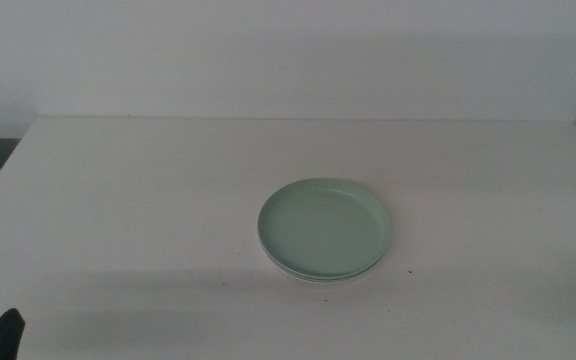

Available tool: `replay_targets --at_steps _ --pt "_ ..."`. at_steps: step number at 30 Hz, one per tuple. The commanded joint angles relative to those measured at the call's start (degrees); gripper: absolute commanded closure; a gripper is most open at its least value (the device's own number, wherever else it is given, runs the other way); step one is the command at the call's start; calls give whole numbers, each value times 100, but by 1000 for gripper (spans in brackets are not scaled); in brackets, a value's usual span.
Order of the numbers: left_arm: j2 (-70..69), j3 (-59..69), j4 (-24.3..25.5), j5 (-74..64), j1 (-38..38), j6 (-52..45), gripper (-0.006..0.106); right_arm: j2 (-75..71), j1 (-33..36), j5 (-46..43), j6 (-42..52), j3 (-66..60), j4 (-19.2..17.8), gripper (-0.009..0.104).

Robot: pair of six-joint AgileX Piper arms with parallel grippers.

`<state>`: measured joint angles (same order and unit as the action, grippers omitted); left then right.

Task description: Stack the three bowls on top of each other.

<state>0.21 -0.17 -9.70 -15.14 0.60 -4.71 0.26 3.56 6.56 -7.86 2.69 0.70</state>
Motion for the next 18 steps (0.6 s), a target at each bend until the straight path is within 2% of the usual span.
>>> replay_targets --at_steps 1,6,18 --pt "-21 17 52 83 -11 26 7 -26 -20 -72 15 -218 -36 4" --pt "-21 17 182 122 -11 26 7 -26 -20 164 15 -269 -70 4" --pt "-21 17 167 122 -11 15 7 -26 -20 -56 -9 -269 -70 4"
